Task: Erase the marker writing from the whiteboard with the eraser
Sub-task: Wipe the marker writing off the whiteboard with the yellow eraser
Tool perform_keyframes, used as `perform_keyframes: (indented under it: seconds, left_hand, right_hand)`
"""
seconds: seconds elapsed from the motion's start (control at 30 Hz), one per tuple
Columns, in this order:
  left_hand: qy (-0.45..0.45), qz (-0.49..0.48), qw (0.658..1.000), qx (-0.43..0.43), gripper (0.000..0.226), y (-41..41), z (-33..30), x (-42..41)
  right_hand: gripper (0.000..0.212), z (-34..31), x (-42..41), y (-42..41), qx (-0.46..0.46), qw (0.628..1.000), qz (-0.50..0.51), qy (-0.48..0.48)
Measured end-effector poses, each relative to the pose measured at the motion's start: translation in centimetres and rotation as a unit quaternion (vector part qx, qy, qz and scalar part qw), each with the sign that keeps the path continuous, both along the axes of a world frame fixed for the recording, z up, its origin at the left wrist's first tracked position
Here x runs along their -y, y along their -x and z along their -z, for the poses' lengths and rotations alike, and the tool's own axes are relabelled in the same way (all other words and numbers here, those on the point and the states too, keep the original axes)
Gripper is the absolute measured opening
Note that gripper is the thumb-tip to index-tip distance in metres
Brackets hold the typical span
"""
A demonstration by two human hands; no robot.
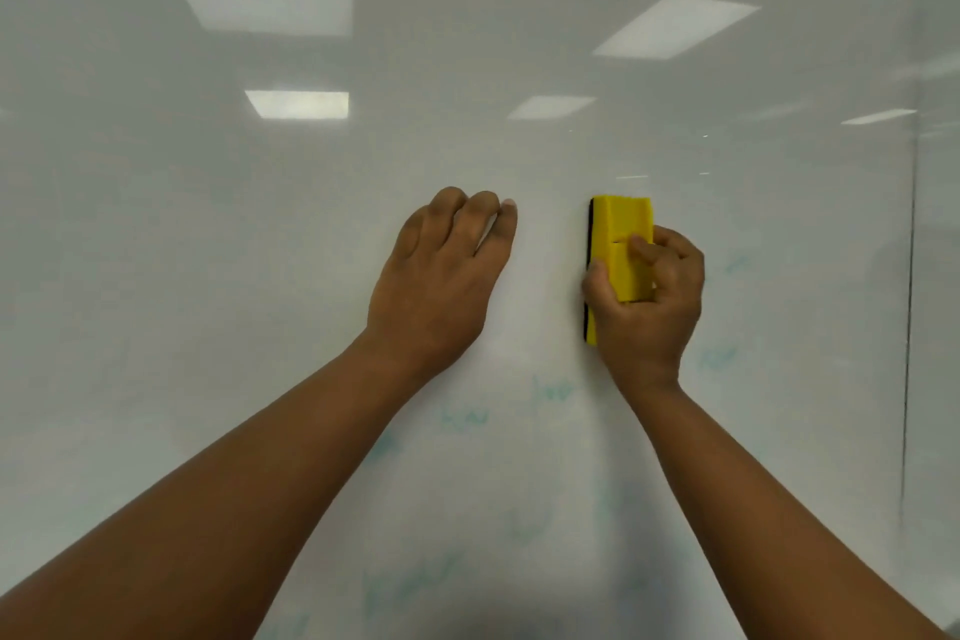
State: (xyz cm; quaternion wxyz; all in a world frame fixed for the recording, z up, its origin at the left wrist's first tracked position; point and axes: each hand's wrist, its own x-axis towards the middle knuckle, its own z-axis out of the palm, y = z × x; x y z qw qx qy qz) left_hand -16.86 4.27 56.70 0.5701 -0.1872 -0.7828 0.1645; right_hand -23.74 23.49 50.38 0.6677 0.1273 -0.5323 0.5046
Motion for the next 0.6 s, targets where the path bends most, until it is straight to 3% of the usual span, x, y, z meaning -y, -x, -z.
perform_keyframes:
  seconds: [0.17,0.33,0.4,0.5,0.6]
  left_hand:
    - [-0.005,-0.001,1.0,-0.003,0.067,0.3,-0.1,-0.6]
    - [-0.008,-0.005,1.0,-0.002,0.071,0.4,0.0,-1.3]
    - [-0.018,-0.007,1.0,-0.004,0.071,0.8,0.1,-2.2]
    - [-0.02,-0.009,1.0,-0.01,0.07,1.7,-0.1,-4.1]
    - [-0.019,-0.006,1.0,-0.01,0.072,2.6,0.1,-6.5]
  right_hand:
    - [0.034,1.7,-0.2,0.3,-0.043,0.983,0.071,-0.163]
    - [0.038,-0.8,-3.9,1.3,0.002,1.0,0.009,-0.013]
    - [0.038,-0.9,-3.2,1.5,-0.011,0.999,0.005,-0.03]
    - [0.037,1.0,-3.1,1.7,-0.035,0.991,-0.006,-0.132]
    - [0.037,0.3,-7.1,3.1,-0.032,0.996,-0.001,-0.088]
